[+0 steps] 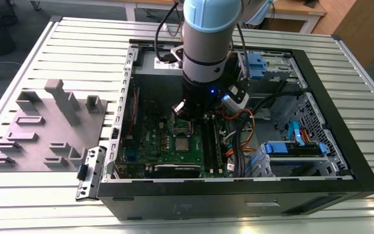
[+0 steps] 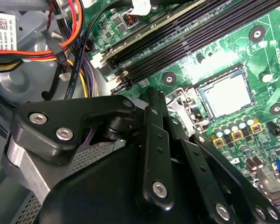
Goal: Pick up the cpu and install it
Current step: 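Close the cpu cover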
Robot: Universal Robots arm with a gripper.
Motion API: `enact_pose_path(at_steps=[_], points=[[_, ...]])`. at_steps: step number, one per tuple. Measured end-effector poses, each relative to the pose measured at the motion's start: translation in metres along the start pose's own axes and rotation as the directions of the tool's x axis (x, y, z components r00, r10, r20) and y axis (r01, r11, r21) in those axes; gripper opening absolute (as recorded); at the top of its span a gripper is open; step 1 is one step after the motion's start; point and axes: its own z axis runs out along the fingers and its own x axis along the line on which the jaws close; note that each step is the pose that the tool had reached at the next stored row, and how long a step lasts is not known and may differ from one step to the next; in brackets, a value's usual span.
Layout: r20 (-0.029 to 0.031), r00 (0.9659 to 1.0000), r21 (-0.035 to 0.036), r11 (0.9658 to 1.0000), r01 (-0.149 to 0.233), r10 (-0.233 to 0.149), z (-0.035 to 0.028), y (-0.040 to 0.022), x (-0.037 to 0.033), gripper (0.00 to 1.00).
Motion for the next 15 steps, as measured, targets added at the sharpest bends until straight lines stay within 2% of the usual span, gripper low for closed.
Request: enact_pose_path(at_steps=[7, 15], points=[[0.0001, 1.0, -0.0002, 1.0, 0.0, 0.0, 0.0006, 0.0016, 0.0008, 0.11], [0.0003, 1.0, -0.0003, 1.0, 0.0, 0.0, -0.0073, 0.0016, 0.0005, 0.11]])
